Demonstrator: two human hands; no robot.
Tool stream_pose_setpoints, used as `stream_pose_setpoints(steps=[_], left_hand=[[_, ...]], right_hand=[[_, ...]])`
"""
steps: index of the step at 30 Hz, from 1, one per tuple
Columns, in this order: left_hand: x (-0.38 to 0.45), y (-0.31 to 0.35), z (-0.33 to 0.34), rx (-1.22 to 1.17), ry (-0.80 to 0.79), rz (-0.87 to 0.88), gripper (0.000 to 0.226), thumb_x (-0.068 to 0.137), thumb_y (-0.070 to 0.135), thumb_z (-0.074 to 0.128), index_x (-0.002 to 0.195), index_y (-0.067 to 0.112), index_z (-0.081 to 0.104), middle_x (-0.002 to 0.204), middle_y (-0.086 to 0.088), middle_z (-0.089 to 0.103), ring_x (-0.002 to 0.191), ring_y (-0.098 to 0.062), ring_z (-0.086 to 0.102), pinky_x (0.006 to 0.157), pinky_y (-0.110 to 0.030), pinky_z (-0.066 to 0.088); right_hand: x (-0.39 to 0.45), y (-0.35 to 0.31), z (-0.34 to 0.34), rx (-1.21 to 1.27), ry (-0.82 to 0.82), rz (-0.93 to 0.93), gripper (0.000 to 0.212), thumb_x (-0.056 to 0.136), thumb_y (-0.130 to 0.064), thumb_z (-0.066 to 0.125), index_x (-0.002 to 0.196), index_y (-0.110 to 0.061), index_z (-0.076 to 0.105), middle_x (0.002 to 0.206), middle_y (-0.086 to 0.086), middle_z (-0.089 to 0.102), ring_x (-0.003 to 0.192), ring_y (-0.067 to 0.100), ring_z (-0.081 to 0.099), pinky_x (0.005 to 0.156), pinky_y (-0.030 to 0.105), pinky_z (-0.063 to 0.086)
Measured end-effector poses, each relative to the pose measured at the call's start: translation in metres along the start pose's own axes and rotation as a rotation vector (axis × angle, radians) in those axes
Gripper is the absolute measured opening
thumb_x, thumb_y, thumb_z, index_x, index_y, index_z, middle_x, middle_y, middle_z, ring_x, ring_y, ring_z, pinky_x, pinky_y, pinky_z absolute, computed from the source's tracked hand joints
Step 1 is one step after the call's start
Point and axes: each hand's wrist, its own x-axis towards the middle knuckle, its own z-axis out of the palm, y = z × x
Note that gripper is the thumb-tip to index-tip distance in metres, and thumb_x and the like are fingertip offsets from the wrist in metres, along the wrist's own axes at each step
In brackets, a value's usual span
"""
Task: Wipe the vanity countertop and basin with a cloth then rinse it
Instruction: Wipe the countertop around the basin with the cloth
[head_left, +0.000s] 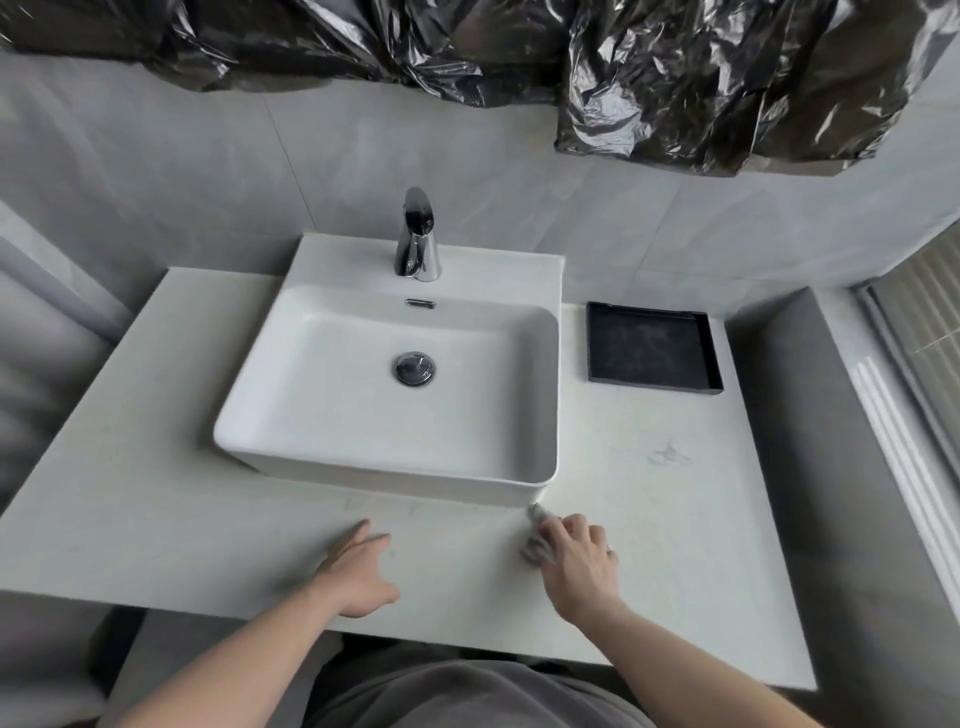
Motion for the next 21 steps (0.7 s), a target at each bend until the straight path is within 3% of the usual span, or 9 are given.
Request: stream_pose_setpoints(steps=[4, 6, 9, 15, 21], left_hand=[[-0.001, -0.002, 0.004, 0.024, 0.007, -0.020, 0.097, 0.076, 0.037, 0.063, 0.159, 0.031, 0.013, 0.166, 0.007, -0.015, 0.154, -0.021, 0.003, 0.121, -0.040, 0.025], [0.003, -0.003, 0.004, 0.046, 0.026, -0.036, 0.099, 0.078, 0.033, 0.064, 0.160, 0.032, 0.007, 0.165, 0.005, -0.019, 0.154, -0.027, -0.001, 0.121, -0.041, 0.023], [0.014, -0.006, -0.001, 0.071, 0.052, -0.061, 0.108, 0.074, 0.035, 0.065, 0.159, 0.035, -0.002, 0.164, 0.004, -0.024, 0.153, -0.033, -0.005, 0.122, -0.043, 0.021], [0.039, 0.000, -0.001, 0.058, 0.079, -0.107, 0.126, 0.059, 0.046, 0.072, 0.157, 0.040, -0.006, 0.165, 0.002, -0.022, 0.153, -0.036, -0.003, 0.123, -0.048, 0.020], [0.043, -0.003, -0.006, 0.130, 0.068, -0.102, 0.125, 0.063, 0.047, 0.076, 0.157, 0.042, -0.006, 0.165, 0.003, -0.019, 0.152, -0.039, 0.004, 0.120, -0.045, 0.027]], right_hand=[[0.004, 0.018, 0.009, -0.003, 0.043, -0.130, 0.049, 0.090, -0.021, 0.050, 0.135, -0.039, 0.045, 0.142, -0.006, 0.037, 0.133, 0.028, 0.036, 0.109, 0.041, 0.036], [0.012, 0.031, 0.013, 0.010, 0.035, -0.148, 0.054, 0.093, -0.025, 0.050, 0.145, -0.035, 0.039, 0.160, -0.002, 0.025, 0.148, 0.033, 0.020, 0.120, 0.049, 0.025], [0.035, 0.040, 0.007, 0.013, -0.002, -0.089, 0.062, 0.096, -0.033, 0.043, 0.154, -0.040, 0.021, 0.168, -0.001, 0.004, 0.152, 0.039, 0.000, 0.122, 0.056, 0.014], [0.126, 0.045, -0.041, -0.104, 0.047, -0.005, 0.060, 0.096, -0.054, 0.033, 0.152, -0.042, 0.016, 0.164, -0.002, 0.009, 0.144, 0.035, 0.014, 0.116, 0.061, 0.013], [0.186, 0.015, -0.068, -0.101, 0.045, -0.069, 0.061, 0.091, -0.036, 0.033, 0.152, -0.033, 0.025, 0.161, 0.001, 0.019, 0.138, 0.033, 0.024, 0.113, 0.061, 0.022]])
